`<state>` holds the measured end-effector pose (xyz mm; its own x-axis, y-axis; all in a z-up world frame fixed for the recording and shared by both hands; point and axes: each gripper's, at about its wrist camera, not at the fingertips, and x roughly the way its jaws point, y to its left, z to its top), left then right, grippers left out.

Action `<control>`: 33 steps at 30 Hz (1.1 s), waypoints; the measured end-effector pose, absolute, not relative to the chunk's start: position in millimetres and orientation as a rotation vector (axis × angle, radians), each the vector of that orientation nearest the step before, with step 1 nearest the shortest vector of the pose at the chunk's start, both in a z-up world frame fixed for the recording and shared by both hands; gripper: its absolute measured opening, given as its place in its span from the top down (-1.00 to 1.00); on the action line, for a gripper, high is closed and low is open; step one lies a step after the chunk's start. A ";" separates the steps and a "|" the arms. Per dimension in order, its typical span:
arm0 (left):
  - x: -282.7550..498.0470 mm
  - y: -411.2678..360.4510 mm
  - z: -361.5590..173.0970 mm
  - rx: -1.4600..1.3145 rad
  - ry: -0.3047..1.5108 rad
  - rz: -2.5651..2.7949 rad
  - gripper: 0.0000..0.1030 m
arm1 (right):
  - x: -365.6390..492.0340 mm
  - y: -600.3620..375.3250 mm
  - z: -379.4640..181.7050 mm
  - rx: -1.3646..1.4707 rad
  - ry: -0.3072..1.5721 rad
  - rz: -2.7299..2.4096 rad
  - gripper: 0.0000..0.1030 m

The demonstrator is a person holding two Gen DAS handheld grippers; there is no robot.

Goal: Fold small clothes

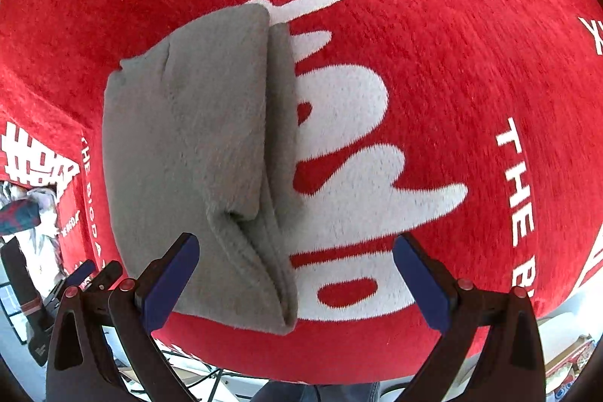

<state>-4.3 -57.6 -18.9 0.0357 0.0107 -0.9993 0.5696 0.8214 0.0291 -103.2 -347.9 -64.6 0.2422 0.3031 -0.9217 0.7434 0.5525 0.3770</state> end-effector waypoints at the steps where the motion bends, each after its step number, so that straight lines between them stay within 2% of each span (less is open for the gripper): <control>1: -4.1 -60.5 -19.0 0.494 1.487 -0.458 -1.00 | -103.0 -349.8 -65.6 1.007 1.342 -0.382 -0.99; 12: 12.9 -80.5 -17.5 0.487 1.472 -0.494 -1.00 | -93.0 -377.0 -68.3 1.025 1.293 -0.351 -0.99; 20: 40.3 -92.3 -21.8 0.353 1.498 -0.580 -1.00 | -81.6 -401.7 -79.7 1.129 1.197 -0.165 -0.97; 29: 73.4 -106.3 -64.2 0.194 1.625 -0.705 -1.00 | -72.5 -410.6 -122.8 1.320 1.147 0.063 -0.97; 33: 74.6 -115.1 -77.1 0.125 1.664 -0.742 -1.00 | -60.4 -405.3 -124.3 1.345 1.112 0.154 -0.97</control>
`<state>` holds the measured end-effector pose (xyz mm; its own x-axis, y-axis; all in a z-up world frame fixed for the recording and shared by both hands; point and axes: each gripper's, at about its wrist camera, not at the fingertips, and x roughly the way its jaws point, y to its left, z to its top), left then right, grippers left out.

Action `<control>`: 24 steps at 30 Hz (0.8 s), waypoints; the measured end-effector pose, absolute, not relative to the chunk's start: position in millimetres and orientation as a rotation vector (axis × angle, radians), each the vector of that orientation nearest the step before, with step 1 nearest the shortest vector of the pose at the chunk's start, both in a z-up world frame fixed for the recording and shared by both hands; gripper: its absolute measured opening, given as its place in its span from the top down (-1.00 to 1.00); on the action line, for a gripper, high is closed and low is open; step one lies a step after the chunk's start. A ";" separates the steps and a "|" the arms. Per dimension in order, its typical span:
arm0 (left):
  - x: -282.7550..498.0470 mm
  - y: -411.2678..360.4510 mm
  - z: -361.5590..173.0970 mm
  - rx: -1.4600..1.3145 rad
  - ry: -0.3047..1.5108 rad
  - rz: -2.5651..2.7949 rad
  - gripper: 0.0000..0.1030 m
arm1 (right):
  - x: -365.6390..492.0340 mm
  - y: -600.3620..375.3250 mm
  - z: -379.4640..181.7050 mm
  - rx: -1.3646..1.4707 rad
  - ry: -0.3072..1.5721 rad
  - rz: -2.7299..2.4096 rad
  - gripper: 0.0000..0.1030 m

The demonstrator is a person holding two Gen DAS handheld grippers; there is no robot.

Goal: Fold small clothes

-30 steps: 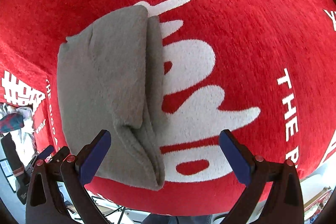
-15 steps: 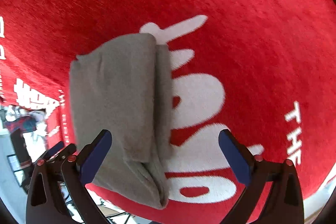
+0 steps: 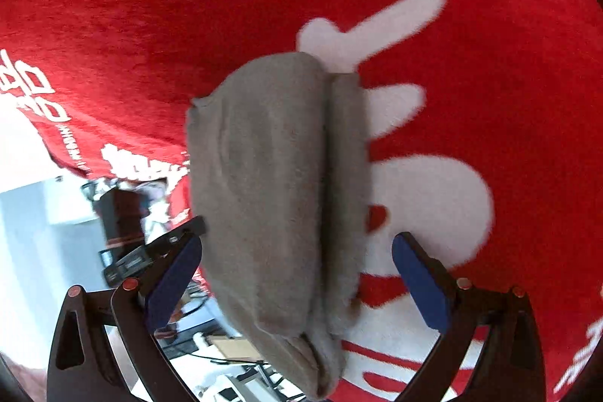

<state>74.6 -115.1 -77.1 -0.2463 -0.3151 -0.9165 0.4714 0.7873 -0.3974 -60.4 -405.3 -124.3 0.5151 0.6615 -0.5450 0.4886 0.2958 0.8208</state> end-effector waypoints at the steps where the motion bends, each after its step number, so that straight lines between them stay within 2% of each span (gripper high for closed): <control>1: 72.3 -120.6 -78.6 0.124 1.667 -0.757 -1.00 | -54.9 -402.8 -125.3 1.346 1.113 0.178 -0.97; 6: 56.9 -141.9 -80.9 0.210 1.643 -0.779 -1.00 | -29.4 -384.5 -125.1 1.306 1.132 0.287 -0.97; 11: 55.9 -141.9 -81.9 0.185 1.642 -0.791 -1.00 | -31.5 -377.4 -127.9 1.327 1.119 0.276 -0.97; 13: 53.8 -142.3 -78.5 0.204 1.624 -0.788 -0.92 | -33.2 -379.3 -128.7 1.364 1.110 0.240 -0.92; 14: 52.3 -141.7 -75.5 0.207 1.609 -0.789 -0.75 | -31.7 -378.1 -129.3 1.369 1.124 0.213 -0.82; 15: 51.1 -142.6 -73.3 0.204 1.598 -0.792 -0.58 | -25.5 -375.1 -130.7 1.357 1.151 0.185 -0.26; 16: 50.6 -139.3 -68.3 0.196 1.581 -0.798 -0.48 | -23.9 -371.5 -132.5 1.321 1.202 0.140 0.39; 18: 54.4 -128.4 -59.8 0.174 1.569 -0.814 -0.13 | -26.0 -370.4 -128.4 1.315 1.180 0.141 0.41; 20: 56.7 -121.2 -51.9 0.147 1.559 -0.834 0.03 | -26.5 -366.6 -116.2 1.305 1.155 0.151 0.42; 24: 56.5 -107.4 -34.7 0.099 1.545 -0.869 0.08 | -28.4 -351.0 -82.8 1.350 1.074 0.179 0.42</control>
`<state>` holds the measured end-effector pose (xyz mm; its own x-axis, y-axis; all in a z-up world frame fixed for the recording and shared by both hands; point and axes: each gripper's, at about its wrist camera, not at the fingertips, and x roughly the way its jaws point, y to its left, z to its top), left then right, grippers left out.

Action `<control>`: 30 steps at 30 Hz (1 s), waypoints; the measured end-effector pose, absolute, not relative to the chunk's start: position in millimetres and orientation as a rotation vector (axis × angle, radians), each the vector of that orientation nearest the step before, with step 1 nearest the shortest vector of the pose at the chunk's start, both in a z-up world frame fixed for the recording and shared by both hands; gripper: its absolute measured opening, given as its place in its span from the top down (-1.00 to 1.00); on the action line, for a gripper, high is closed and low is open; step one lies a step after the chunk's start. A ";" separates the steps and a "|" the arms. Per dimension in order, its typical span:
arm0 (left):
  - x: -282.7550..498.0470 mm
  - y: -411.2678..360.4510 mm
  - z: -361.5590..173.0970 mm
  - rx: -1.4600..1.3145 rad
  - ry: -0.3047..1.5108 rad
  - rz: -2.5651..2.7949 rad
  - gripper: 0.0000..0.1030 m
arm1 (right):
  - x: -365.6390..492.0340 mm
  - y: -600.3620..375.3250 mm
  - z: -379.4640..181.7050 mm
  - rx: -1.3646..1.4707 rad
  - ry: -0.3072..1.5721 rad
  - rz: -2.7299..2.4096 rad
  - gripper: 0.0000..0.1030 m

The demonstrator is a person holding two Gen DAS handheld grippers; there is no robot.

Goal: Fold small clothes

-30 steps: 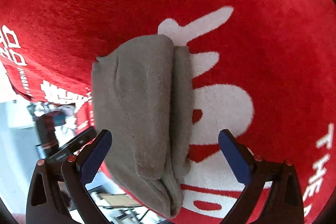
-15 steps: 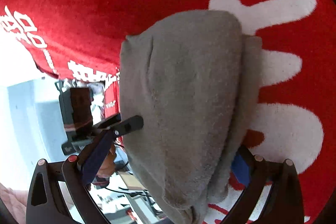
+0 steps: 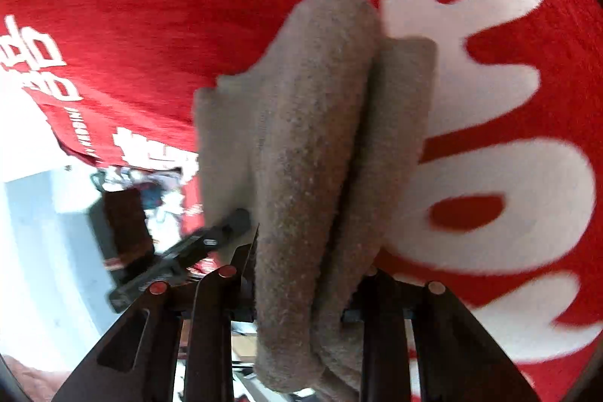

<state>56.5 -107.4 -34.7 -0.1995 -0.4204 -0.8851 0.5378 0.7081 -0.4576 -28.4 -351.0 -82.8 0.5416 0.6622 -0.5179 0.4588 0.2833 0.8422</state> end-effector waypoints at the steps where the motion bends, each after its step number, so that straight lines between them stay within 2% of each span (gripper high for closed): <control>1: 56.0 -101.4 -28.5 0.084 1.544 -0.876 0.08 | -28.4 -344.5 -73.7 1.345 1.067 0.180 0.42; 7: 58.0 -52.4 14.4 0.073 1.514 -0.906 0.08 | -28.0 -301.2 -36.8 1.389 1.031 0.209 0.42; 11: 62.5 -7.9 30.8 0.104 1.513 -0.876 0.08 | -17.7 -258.7 -33.2 1.413 1.051 0.238 0.42; 14: 66.7 22.6 24.6 0.158 1.516 -0.825 0.08 | -4.3 -224.8 -46.4 1.414 1.086 0.258 0.42; 18: 70.2 45.9 -9.9 0.221 1.542 -0.729 0.08 | 16.2 -197.7 -76.6 1.330 1.201 0.202 0.39; 20: 72.5 60.5 -18.0 0.254 1.532 -0.672 0.08 | 17.7 -201.2 -79.0 1.227 1.273 0.094 0.24; 21: 75.5 75.0 -12.3 0.230 1.515 -0.677 0.08 | 15.9 -205.8 -75.9 1.178 1.300 0.039 -0.07; 22: 77.5 83.6 -5.3 0.198 1.494 -0.679 0.08 | 11.8 -211.8 -70.1 1.127 1.322 -0.010 -0.28; 26: 88.6 110.8 7.8 0.185 1.438 -0.621 0.08 | -2.3 -224.6 -34.3 1.012 1.279 -0.098 -0.25; 27: 92.5 115.5 6.4 0.182 1.441 -0.608 0.08 | 0.0 -222.8 -28.4 1.032 1.257 -0.084 -0.16; 30: 94.2 104.6 -6.0 0.149 1.475 -0.594 0.08 | 5.0 -216.4 -42.0 1.106 1.301 -0.023 -0.09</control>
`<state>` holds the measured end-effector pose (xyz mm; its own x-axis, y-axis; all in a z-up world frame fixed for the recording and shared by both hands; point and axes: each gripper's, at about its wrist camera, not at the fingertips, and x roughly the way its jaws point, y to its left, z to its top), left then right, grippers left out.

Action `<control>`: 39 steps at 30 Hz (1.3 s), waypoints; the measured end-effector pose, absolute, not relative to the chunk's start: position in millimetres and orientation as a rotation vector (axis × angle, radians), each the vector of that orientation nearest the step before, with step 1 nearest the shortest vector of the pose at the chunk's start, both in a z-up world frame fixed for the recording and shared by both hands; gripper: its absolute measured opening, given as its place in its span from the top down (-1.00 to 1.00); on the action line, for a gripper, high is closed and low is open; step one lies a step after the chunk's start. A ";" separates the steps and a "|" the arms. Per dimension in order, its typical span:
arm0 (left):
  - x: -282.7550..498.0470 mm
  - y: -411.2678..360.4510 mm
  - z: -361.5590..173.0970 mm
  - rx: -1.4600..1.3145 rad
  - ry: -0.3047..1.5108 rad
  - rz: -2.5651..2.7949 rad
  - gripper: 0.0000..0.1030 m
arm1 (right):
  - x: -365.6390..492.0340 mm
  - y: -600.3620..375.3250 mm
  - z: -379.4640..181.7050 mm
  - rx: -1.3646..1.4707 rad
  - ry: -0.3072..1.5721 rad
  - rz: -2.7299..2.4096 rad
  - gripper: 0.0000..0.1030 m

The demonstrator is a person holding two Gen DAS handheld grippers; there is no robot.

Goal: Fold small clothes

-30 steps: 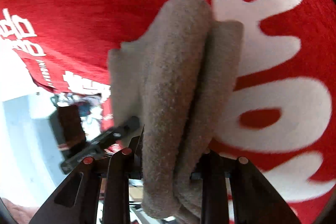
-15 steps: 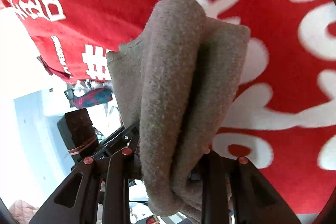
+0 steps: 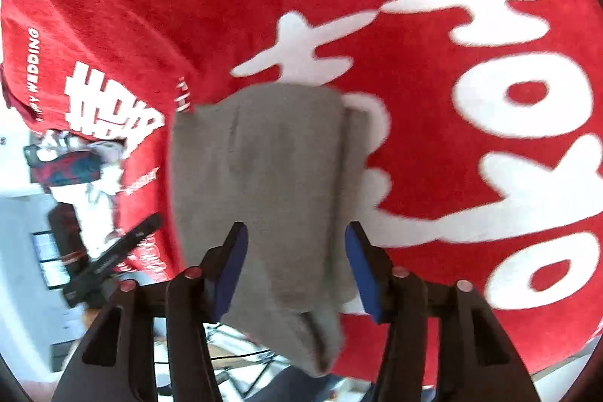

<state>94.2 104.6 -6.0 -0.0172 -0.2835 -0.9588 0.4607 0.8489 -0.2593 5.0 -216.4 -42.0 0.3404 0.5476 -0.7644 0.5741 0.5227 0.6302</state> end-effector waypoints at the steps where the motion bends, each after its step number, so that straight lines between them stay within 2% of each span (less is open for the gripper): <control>1: 93.5 104.3 -8.6 0.148 1.479 -0.595 0.08 | 4.5 -211.6 -52.5 1.132 1.333 -0.005 0.12; 2: 88.5 101.1 -9.0 0.156 1.481 -0.593 0.08 | 7.6 -205.6 -62.5 1.160 1.367 0.004 0.34; 3: 86.7 98.6 -11.0 0.165 1.483 -0.592 0.08 | 8.6 -202.0 -69.1 1.184 1.384 0.008 0.83; 7: 71.0 93.7 -12.4 0.220 1.470 -0.574 0.08 | -3.1 -200.8 -48.0 1.016 1.348 -0.039 0.85; 10: 59.6 91.4 -24.4 0.247 1.491 -0.559 0.04 | -11.8 -199.4 -70.7 0.960 1.433 -0.088 0.85; 13: 56.3 88.1 -21.6 0.261 1.479 -0.537 0.04 | -9.7 -196.6 -76.3 0.962 1.427 -0.087 0.83; 20: 52.6 89.1 -12.6 0.322 1.482 -0.501 0.04 | -17.5 -186.6 -42.9 0.812 1.462 -0.192 0.82; 26: 48.5 90.2 -8.1 0.363 1.473 -0.474 0.04 | -18.8 -176.2 0.4 0.757 1.333 -0.164 0.82; 32: 43.2 90.0 -5.5 0.385 1.473 -0.470 0.04 | -10.1 -157.1 -42.3 0.755 1.440 -0.163 0.86; 39: 35.4 94.0 11.6 0.415 1.463 -0.474 0.04 | -24.7 -170.7 -20.9 0.781 1.461 -0.226 0.82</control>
